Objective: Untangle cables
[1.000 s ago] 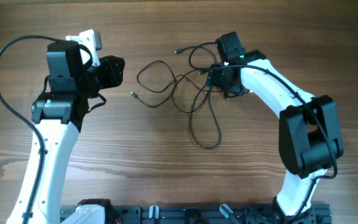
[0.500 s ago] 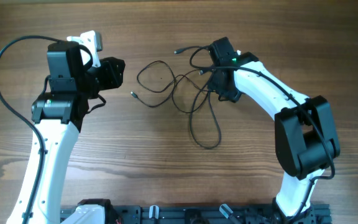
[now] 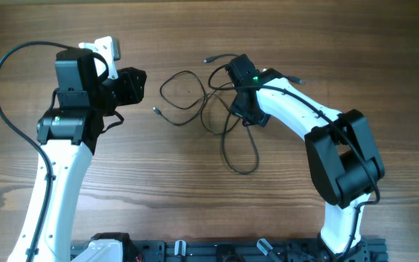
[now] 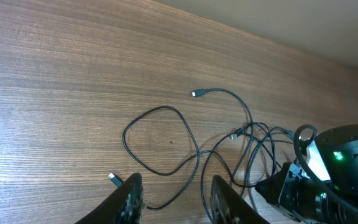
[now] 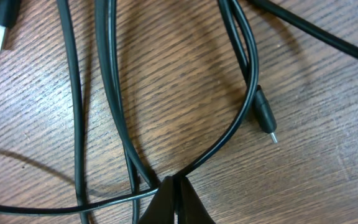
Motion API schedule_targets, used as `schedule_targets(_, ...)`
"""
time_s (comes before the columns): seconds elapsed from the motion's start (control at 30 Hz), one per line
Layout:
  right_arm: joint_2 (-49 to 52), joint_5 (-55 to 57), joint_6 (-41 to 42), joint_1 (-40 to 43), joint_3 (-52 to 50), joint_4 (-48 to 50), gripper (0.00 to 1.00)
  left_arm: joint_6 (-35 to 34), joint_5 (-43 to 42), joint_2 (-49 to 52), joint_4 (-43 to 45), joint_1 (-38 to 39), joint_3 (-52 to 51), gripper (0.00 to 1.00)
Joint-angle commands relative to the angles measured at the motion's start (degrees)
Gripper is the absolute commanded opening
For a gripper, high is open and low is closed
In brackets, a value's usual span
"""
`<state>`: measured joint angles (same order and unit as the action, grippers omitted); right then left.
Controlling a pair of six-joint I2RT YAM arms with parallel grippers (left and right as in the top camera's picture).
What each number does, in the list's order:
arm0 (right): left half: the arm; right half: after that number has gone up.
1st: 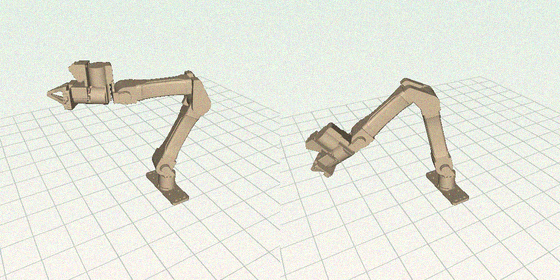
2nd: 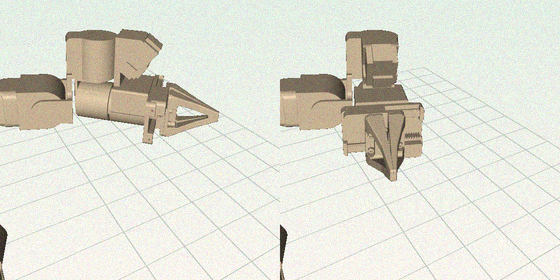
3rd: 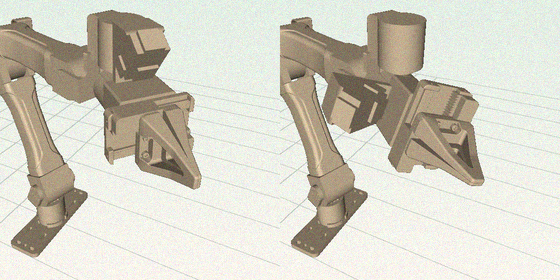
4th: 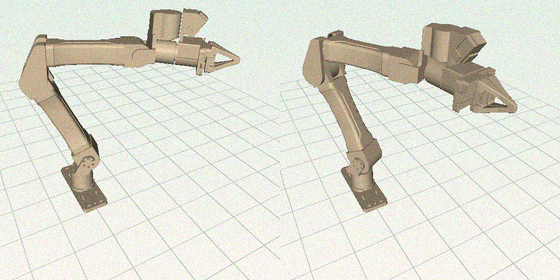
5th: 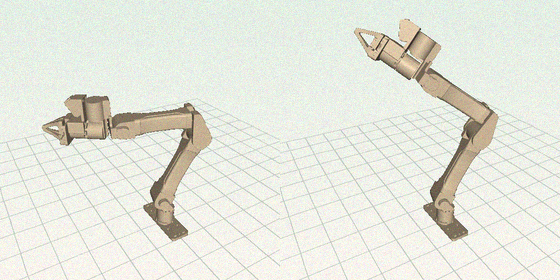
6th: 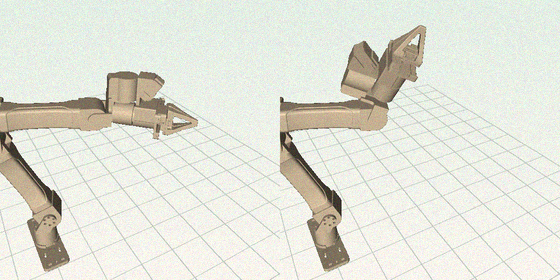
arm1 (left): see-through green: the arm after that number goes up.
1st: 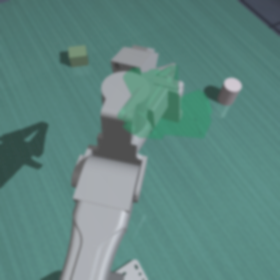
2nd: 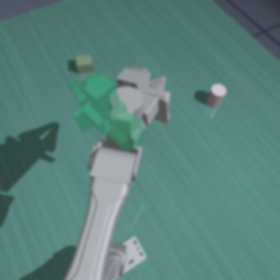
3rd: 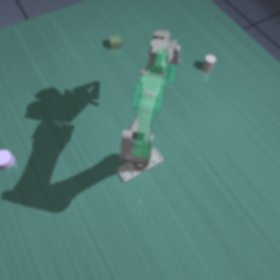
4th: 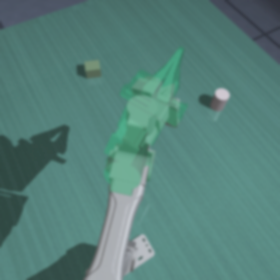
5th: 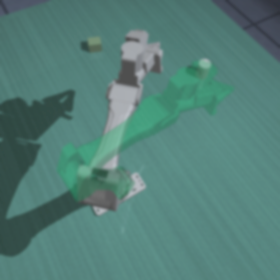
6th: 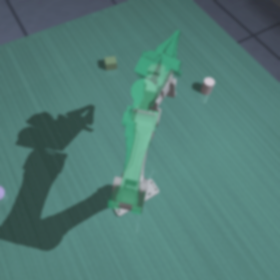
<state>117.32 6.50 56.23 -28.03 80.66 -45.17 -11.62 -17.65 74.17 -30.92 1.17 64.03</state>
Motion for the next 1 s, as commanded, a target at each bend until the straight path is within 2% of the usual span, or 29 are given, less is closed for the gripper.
schedule_targets(0.0,-1.1,1.3,-4.3,-0.1,-0.5,-0.2,0.04,1.2,0.5,0.2,-0.2,0.2,0.8,0.37)
schedule_targets(0.03,-1.5,1.4,-5.2,0.0,-0.4,0.0,0.05,1.2,0.6,0.2,-0.2,0.2,0.8,0.37)
schedule_targets(0.07,-1.6,1.4,-5.2,0.0,-0.4,-0.2,0.46,1.2,0.5,0.2,-0.2,0.2,0.8,0.37)
schedule_targets(0.13,-1.6,2.4,-4.2,0.0,-0.4,-0.7,0.73,1.2,0.5,0.2,-0.2,0.2,0.8,0.37)
schedule_targets(0.2,-1.6,5.7,-0.3,0.0,-0.4,-2.7,0.82,1.2,0.5,0.2,-0.2,0.2,0.8,0.37)
schedule_targets(0.27,-1.5,5.7,-0.1,0.0,-0.4,-2.5,0.81,1.2,0.5,0.2,-0.2,0.2,0.8,0.37)
schedule_targets(0.3,-1.5,5.7,-0.1,0.0,-0.4,-2.1,0.75,1.2,0.5,0.2,-0.2,0.2,0.8,0.37)
schedule_targets(0.33,-1.5,5.7,0.4,0.0,-0.4,-1.6,0.62,1.2,0.5,0.2,-0.2,0.2,0.8,0.37)
schedule_targets(0.37,-1.5,5.7,1.1,0.0,-0.4,-1.2,0.41,1.2,0.5,0.2,-0.2,0.2,0.8,0.37)
schedule_targets(0.4,-1.5,5.7,1.1,0.0,-0.4,-0.7,0.39,1.2,0.5,0.2,-0.2,0.2,0.8,0.37)
schedule_targets(0.43,-1.5,5.7,1.2,0.0,-0.4,-0.6,0.29,1.2,0.5,0.2,-0.2,0.2,0.8,0.37)
schedule_targets(0.5,-1.4,5.6,1.2,0.0,-0.4,-0.6,0.22,1.2,0.5,0.2,-0.4,0.2,0.8,0.37)
schedule_targets(0.53,-1.4,5.5,1.2,0.0,-0.4,-0.6,0.22,1.2,0.5,0.2,-0.6,0.2,0.8,0.37)
schedule_targets(0.57,-1.4,5.5,1.6,0.0,-0.5,-0.8,0.45,1.2,0.6,0.2,-0.9,0.2,0.8,0.37)
schedule_targets(0.63,-1.4,5.5,2.5,0.0,-0.5,-1.2,0.54,2.2,0.5,0.2,-1.5,0.2,0.8,0.37)
schedule_targets(0.9,0.0,7.1,4.2,0.0,-0.5,-1.0,0.56,2.3,0.5,0.1,-1.9,0.2,0.8,0.37)
schedule_targets(0.93,0.0,7.1,4.2,0.0,-0.5,-0.9,0.54,2.3,0.5,0.1,-1.9,0.2,0.8,0.37)
schedule_targets(0.97,0.0,7.1,4.2,0.0,-0.5,-0.9,0.39,2.4,0.6,0.1,-1.9,0.2,0.8,0.37)
